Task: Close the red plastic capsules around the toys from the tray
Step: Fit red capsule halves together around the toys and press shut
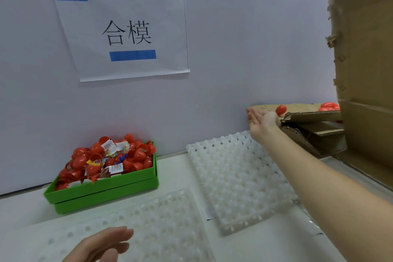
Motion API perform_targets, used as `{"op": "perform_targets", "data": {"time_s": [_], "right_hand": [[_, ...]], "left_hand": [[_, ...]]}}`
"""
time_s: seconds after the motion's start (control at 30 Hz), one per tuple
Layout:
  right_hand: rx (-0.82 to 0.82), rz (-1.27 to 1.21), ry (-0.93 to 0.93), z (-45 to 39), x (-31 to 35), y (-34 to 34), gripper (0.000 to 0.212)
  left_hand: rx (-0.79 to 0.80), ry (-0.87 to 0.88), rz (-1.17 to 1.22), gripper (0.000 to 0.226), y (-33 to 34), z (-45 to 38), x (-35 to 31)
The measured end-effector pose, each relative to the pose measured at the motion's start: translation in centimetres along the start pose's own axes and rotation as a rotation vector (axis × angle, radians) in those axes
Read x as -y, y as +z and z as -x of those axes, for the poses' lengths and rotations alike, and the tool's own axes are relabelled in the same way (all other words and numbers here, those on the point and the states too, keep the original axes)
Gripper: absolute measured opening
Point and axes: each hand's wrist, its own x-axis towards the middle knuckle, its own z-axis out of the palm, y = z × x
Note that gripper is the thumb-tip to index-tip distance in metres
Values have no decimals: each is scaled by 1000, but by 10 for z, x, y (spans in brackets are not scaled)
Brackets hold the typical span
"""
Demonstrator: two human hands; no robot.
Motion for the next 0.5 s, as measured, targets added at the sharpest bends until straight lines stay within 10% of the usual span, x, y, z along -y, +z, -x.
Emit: {"op": "perform_targets", "data": {"time_s": [0.2, 0.5], "right_hand": [[322, 715, 24, 54, -41, -26, 22], [1111, 1389, -81, 194, -89, -35, 24]], "left_hand": [[-48, 32, -243, 62, 0, 10, -1], [-28, 18, -596, 22, -66, -6, -29]]}}
